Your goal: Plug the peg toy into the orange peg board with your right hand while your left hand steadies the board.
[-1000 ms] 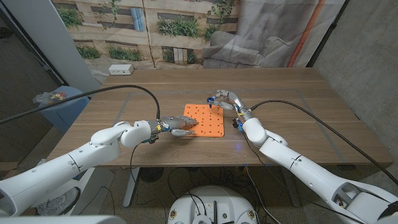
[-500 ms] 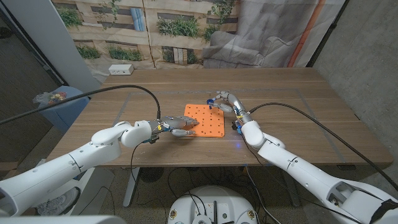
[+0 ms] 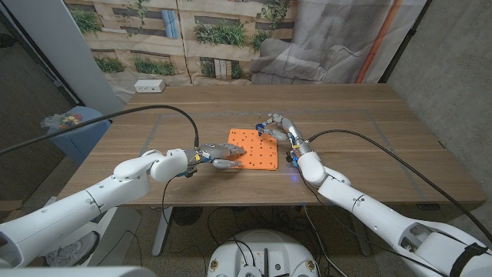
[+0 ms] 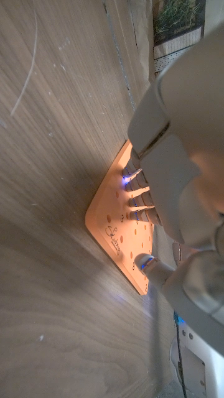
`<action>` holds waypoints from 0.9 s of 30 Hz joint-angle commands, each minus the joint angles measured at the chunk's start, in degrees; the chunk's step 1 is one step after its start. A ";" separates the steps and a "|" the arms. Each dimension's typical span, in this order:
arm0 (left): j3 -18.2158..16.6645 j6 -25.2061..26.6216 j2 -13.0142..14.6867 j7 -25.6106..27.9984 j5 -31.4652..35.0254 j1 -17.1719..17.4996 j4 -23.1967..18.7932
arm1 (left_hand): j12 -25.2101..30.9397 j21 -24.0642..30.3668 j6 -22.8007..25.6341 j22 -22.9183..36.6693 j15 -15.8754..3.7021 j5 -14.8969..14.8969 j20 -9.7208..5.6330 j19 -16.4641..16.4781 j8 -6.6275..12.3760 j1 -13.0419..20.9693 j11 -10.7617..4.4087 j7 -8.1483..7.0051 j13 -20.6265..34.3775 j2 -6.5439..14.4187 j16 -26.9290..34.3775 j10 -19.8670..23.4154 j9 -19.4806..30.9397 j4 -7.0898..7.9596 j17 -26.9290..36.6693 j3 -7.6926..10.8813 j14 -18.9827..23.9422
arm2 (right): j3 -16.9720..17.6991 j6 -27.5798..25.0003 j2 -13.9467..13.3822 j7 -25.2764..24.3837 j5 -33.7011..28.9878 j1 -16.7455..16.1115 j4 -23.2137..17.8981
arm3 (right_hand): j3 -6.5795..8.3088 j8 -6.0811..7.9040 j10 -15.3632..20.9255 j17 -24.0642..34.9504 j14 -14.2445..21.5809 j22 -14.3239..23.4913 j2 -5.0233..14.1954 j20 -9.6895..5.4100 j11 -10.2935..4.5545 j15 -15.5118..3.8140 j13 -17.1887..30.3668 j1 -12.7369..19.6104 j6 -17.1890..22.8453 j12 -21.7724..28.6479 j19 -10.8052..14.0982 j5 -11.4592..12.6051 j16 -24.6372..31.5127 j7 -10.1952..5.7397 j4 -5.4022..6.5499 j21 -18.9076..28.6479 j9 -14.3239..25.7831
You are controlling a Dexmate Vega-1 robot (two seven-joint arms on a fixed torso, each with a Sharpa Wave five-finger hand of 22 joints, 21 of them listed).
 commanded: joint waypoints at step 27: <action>0.20 0.60 0.10 -0.33 -0.20 0.50 -1.01 | 0.47 0.44 0.82 0.25 -4.45 -0.41 -8.33 0.46 0.61 0.10 0.24 0.19 0.19 4.96 0.54 2.06 0.32 0.11 0.33 0.56 1.21 | -0.74 3.13 1.82 -3.86 -1.30 0.31 6.01 | -0.29 1.32 0.30 0.68 -0.31 0.14 2.22 -0.81 -0.96 -3.23 0.13 3.56 5.30 -0.14 0.15 0.59 0.36 -5.26 -0.64 0.40 0.94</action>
